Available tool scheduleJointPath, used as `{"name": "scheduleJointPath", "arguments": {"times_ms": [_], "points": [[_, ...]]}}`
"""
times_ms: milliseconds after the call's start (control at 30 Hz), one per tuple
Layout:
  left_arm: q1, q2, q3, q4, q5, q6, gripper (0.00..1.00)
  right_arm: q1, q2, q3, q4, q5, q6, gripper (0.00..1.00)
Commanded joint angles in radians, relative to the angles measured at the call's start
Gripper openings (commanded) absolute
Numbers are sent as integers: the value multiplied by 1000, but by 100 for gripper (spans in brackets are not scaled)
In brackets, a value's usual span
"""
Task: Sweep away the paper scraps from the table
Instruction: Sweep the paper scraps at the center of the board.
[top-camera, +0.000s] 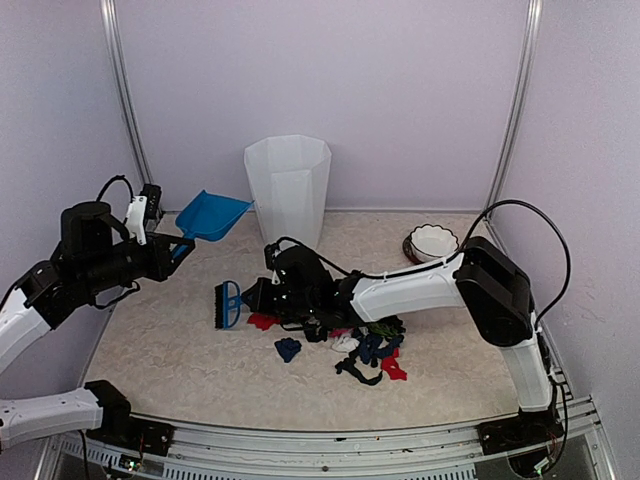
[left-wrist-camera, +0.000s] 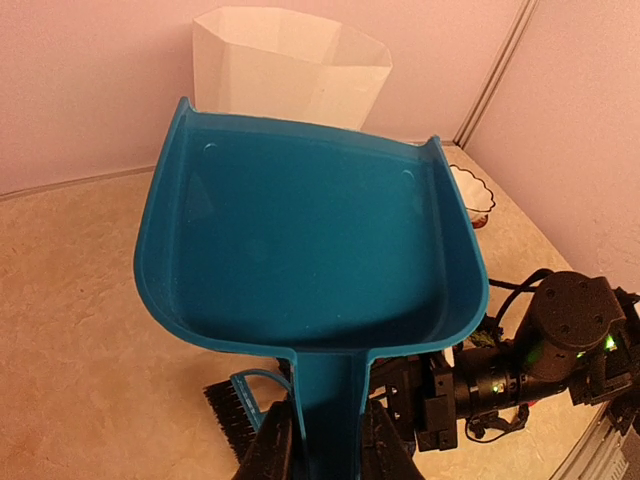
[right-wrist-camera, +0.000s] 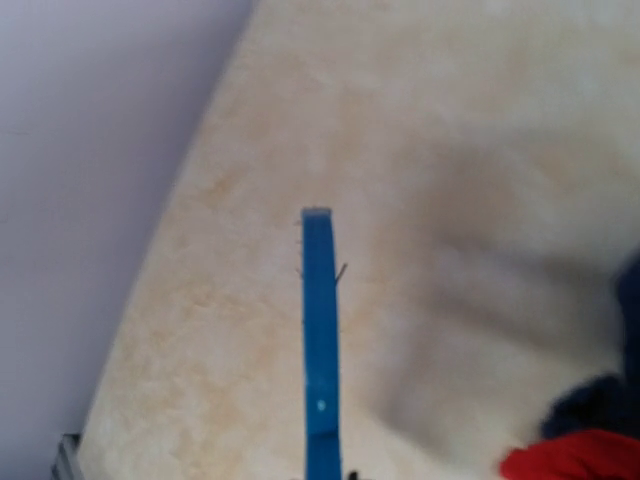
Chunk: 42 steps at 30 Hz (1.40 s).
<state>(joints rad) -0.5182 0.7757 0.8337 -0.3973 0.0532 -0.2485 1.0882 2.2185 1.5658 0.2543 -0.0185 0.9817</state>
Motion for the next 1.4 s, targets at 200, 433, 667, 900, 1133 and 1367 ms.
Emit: {"name": "scheduleJointPath", "arguments": {"times_ms": [200,433,667,900,1133,1367], "points": [[-5,-31,-21,38,-47,20,0,-86,-31,-156,-16,69,130,0],[-6,-13,-19,29,-51,21,0,-158,-156,-361,-38,124,190,0],[-8,-1,-18,24,-63,20,0,-212,-307,-546,-75,152,217,0],[-10,-1,-20,20,-75,15,0,-225,-452,-644,-128,161,196,0],[-17,5,-19,15,-87,9,0,-200,-631,-681,-89,116,106,0],[-24,9,-19,9,-101,6,0,-116,-691,-633,-85,42,-37,0]]}}
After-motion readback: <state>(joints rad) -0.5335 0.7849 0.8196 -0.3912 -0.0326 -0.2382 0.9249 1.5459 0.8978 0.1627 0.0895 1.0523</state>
